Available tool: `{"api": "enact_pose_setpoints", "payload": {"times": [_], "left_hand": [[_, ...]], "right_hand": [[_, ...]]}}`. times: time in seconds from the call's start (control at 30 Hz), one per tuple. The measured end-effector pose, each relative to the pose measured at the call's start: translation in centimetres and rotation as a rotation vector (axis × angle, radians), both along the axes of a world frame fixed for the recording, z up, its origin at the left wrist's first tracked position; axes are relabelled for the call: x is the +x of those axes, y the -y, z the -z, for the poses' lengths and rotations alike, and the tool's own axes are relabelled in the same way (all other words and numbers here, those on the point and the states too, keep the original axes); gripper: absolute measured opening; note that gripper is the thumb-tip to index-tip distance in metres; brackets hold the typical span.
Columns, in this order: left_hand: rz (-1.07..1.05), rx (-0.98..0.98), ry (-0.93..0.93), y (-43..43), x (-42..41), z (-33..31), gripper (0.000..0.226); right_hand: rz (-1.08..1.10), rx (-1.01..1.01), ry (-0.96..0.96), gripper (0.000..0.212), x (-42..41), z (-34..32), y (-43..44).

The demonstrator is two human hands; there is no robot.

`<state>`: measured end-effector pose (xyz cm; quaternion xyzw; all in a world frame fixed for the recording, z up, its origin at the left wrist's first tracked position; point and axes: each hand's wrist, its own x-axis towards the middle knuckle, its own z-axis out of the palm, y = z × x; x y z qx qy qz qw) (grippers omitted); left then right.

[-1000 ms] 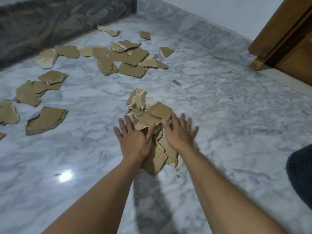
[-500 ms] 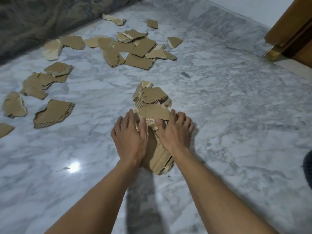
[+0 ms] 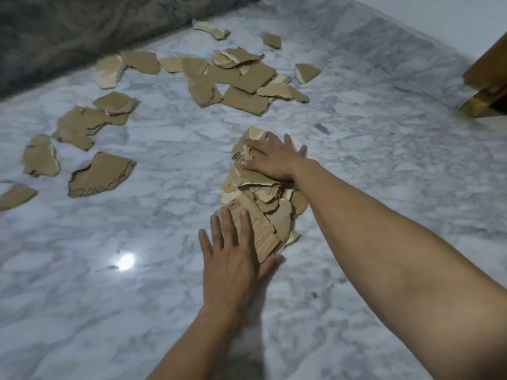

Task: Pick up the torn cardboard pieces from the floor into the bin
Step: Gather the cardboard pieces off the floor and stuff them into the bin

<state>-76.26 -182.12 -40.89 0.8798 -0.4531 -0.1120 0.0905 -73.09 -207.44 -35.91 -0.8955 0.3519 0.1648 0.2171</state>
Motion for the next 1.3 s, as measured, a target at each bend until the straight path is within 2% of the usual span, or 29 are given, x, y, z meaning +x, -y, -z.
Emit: {"api": "enact_pose_setpoints", "payload": {"times": [0.13,0.2,0.23,0.3,0.37,0.43,0.6,0.67,0.73,0.8,0.87,0.9,1.0,1.1,1.13,1.23,1.3], "left_hand": [[-0.042,-0.044,-0.074,0.3,1.4,-0.5,0.131],[-0.121,-0.070,-0.072,0.5,1.0,-0.8,0.131],[-0.162,-0.074,-0.068,0.6,0.7,-0.9,0.130],[-0.216,-0.065,-0.045,0.7,0.3,-1.4,0.128],[-0.217,-0.016,-0.014,1.1,0.2,-2.2,0.130],[-0.197,0.037,-0.035,1.8,0.1,-3.2,0.129],[-0.138,0.086,-0.397,3.2,1.1,-4.7,0.131],[-0.166,0.024,-0.574,3.3,1.8,-5.2,0.119],[-0.253,-0.064,-0.661,3.4,2.1,-5.1,0.101],[-0.308,-0.128,-0.626,3.4,2.1,-4.7,0.085],[-0.313,-0.194,-0.545,3.3,2.1,-4.2,0.056],[-0.311,-0.221,-0.536,3.2,2.1,-4.3,0.050],[-0.282,-0.253,-0.546,2.6,1.7,-4.5,0.064],[-0.274,-0.327,-0.609,2.8,0.8,-4.6,0.060],[-0.294,-0.383,-0.711,3.0,0.6,-4.9,0.058],[-0.364,-0.432,-1.055,4.2,-0.2,-5.8,0.051],[-0.341,-0.430,-1.144,5.4,-1.1,-6.5,0.047]], "right_hand": [[0.023,-0.020,0.125,0.060,-3.6,-0.3,-1.8],[0.068,-0.048,0.165,0.052,-6.0,-0.1,-3.6],[0.103,-0.069,0.175,0.054,-7.3,0.1,-4.6],[0.231,-0.086,0.174,0.074,-9.4,0.5,-6.5],[0.440,-0.108,0.140,0.093,-10.7,0.5,-7.8],[0.570,-0.144,0.089,0.104,-11.6,0.5,-8.8],[0.672,-0.058,0.144,0.109,-11.3,0.0,-9.9],[0.672,-0.031,0.168,0.103,-11.0,-0.4,-10.4],[0.667,-0.001,0.221,0.100,-10.9,-0.7,-11.2],[0.655,0.020,0.261,0.095,-11.0,-0.7,-12.5],[0.673,0.060,0.300,0.085,-11.4,-0.4,-13.3],[0.706,0.100,0.331,0.079,-11.8,-0.3,-13.5],[0.832,0.286,0.429,0.058,-13.4,-0.6,-13.2],[0.922,0.456,0.563,0.035,-14.7,-1.0,-13.0],[0.944,0.485,0.602,0.038,-14.9,-1.3,-13.1],[0.986,0.481,0.707,0.067,-16.0,-2.5,-12.9],[0.993,0.425,0.776,0.066,-17.4,-4.2,-12.6]]}}
